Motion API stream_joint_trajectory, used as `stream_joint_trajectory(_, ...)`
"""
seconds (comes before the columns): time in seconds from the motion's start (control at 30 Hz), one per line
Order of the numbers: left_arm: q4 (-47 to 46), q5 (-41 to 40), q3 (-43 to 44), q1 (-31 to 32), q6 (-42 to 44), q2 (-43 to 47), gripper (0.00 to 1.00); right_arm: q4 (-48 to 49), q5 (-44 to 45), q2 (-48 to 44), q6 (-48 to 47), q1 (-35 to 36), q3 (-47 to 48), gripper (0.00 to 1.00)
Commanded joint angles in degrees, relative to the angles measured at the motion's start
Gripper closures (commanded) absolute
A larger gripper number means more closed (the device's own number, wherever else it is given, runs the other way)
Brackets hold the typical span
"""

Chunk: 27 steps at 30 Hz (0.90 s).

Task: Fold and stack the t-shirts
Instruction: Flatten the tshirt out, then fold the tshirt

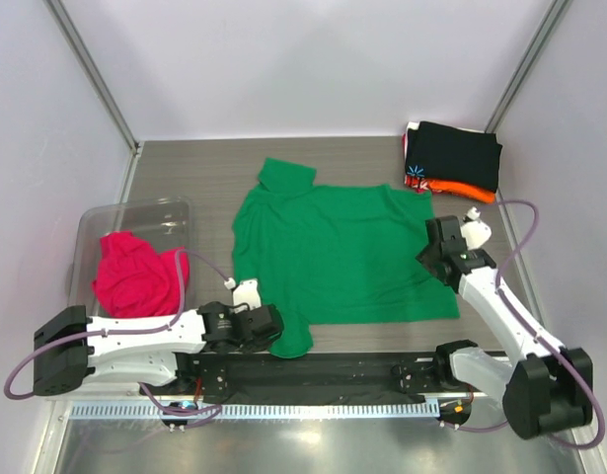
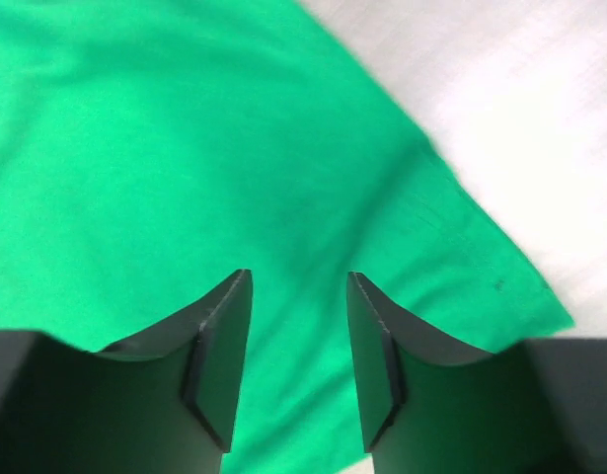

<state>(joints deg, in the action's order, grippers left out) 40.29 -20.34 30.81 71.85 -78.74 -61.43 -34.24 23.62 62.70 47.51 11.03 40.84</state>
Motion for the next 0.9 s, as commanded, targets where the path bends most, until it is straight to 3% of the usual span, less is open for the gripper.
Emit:
stream_joint_trajectory(0.0, -2.5, 0.03, 0.66, -0.31, 1.13, -1.06, 1.0, -5.93, 2.85, -4.07, 7.42, -1.97, -5.23, 0.53)
stream_joint_trajectory(0.13, -2.5, 0.12, 0.4, -0.22, 1.13, -0.1, 1.0, -9.34, 3.62, -6.26, 13.21, -4.26, -8.4, 0.57)
stream_joint_trajectory(0.23, -2.5, 0.04, -0.13, -0.22, 0.69, 0.78, 1.0, -10.67, 1.62, -7.59, 17.09, -5.92, -11.21, 0.47)
stream_joint_trajectory(0.27, -2.5, -0.05, -0.22, -0.31, 0.61, 0.96, 1.0, -10.67, 0.65, -7.33, 17.7, -6.28, -11.57, 0.4)
stream_joint_trajectory(0.4, -2.59, -0.23, -0.13, -0.22, 0.69, 0.52, 1.0, -11.38, -3.92, -6.1, 20.33, -6.63, -11.75, 0.29)
stream_joint_trajectory(0.53, -2.59, -0.23, 0.39, -0.22, 0.78, -0.09, 1.0, -9.63, -6.65, -5.04, 20.26, -6.63, -13.76, 0.28)
stream_joint_trajectory(0.7, -2.41, -0.4, 0.48, -0.22, 1.04, 0.17, 1.0, -7.16, -7.18, -3.81, 19.47, -6.46, -15.35, 0.46)
stream_joint_trajectory(0.73, -2.33, -0.49, 0.66, -0.22, 1.04, 0.26, 1.0, -7.16, -6.92, -4.42, 19.21, -6.54, -15.35, 0.53)
stream_joint_trajectory(0.83, -1.54, -0.49, 1.18, -0.22, 1.22, 0.43, 1.0, -7.24, -6.92, -5.91, 17.8, -6.46, -15.35, 0.59)
stream_joint_trajectory(0.87, -1.36, -0.49, 1.36, -0.22, 1.13, 0.61, 1.0, -7.51, -7.27, -6.44, 17.62, -6.54, -15.26, 0.67)
